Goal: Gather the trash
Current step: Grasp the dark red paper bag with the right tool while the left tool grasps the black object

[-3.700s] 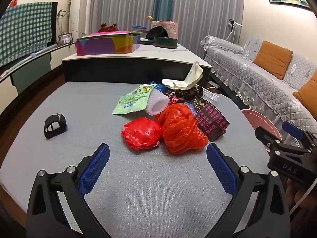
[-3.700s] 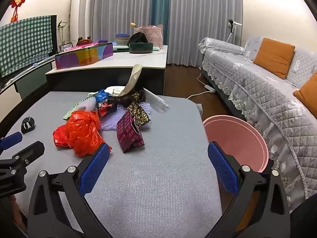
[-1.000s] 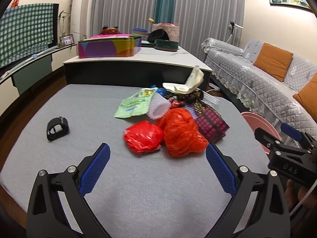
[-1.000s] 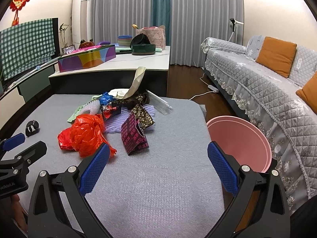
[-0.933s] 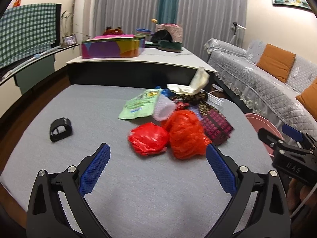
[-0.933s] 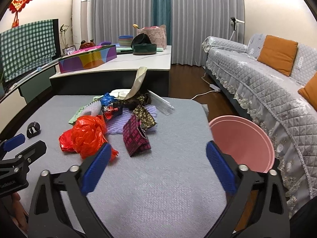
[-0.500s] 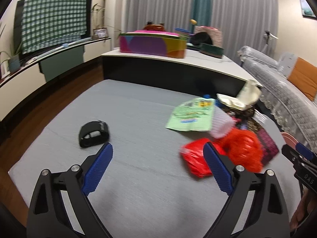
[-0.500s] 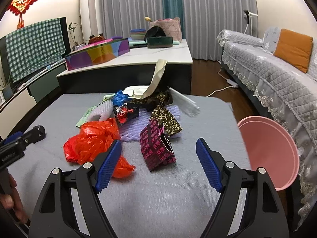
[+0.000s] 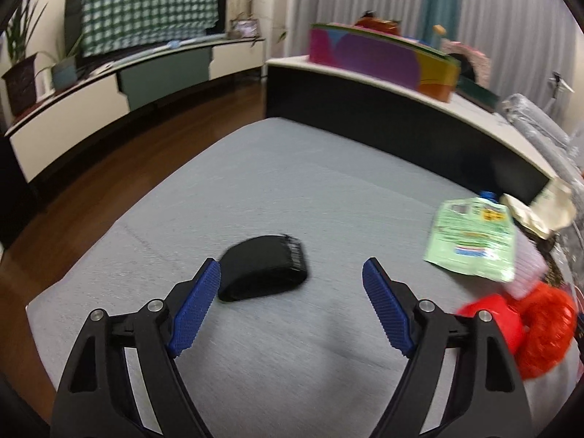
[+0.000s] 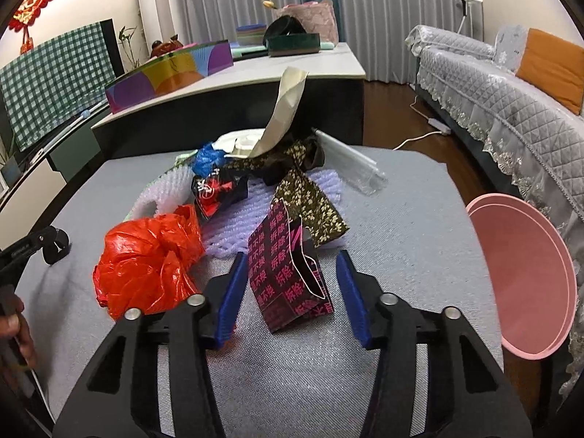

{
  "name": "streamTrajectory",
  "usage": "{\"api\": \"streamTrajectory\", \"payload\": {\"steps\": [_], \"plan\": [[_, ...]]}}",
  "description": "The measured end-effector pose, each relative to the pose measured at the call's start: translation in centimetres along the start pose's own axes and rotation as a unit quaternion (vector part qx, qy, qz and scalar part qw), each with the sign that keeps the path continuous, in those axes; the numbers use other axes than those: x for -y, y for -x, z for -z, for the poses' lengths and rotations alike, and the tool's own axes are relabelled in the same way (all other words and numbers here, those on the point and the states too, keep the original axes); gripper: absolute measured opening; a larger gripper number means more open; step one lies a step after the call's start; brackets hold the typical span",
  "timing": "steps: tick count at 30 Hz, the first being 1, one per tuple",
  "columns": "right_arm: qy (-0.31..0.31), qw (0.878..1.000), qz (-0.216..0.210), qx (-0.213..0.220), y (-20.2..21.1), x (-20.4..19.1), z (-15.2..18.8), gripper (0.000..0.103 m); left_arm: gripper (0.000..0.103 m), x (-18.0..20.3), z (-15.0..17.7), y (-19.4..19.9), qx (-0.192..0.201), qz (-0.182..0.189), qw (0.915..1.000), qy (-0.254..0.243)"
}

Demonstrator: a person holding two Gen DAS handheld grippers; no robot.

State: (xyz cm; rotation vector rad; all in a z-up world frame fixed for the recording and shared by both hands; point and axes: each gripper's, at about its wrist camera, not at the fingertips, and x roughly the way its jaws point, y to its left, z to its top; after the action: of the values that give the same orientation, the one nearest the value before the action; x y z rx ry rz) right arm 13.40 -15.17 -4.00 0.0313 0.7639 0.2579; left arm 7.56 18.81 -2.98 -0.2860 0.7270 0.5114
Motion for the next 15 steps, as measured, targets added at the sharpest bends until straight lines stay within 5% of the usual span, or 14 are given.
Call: {"api": "streamTrajectory", "payload": {"steps": [5, 10, 12, 15], "plan": [[0.0, 1.0, -0.002, -0.009, -0.6, 0.0, 0.1, 0.034, 0.077, -0.6, -0.2, -1.6, -0.023, -0.012, 0.9996, 0.012], [0.002, 1.0, -0.006, -0.008, -0.4, 0.0, 0.1, 0.028, 0.049, -0.5, -0.4, -2.2, -0.031, -0.012, 0.9994, 0.0], [0.006, 1.0, -0.009, -0.005, -0.1, 0.0, 0.1, 0.025, 0.03, -0.4, -0.4, -2.2, -0.034, -0.004, 0.9994, -0.002], [0.009, 1.0, -0.014, 0.001, 0.4, -0.1, 0.1, 0.019, 0.018, 0.1, -0.5, -1.5, -0.024, 0.002, 0.9996, -0.014]]}}
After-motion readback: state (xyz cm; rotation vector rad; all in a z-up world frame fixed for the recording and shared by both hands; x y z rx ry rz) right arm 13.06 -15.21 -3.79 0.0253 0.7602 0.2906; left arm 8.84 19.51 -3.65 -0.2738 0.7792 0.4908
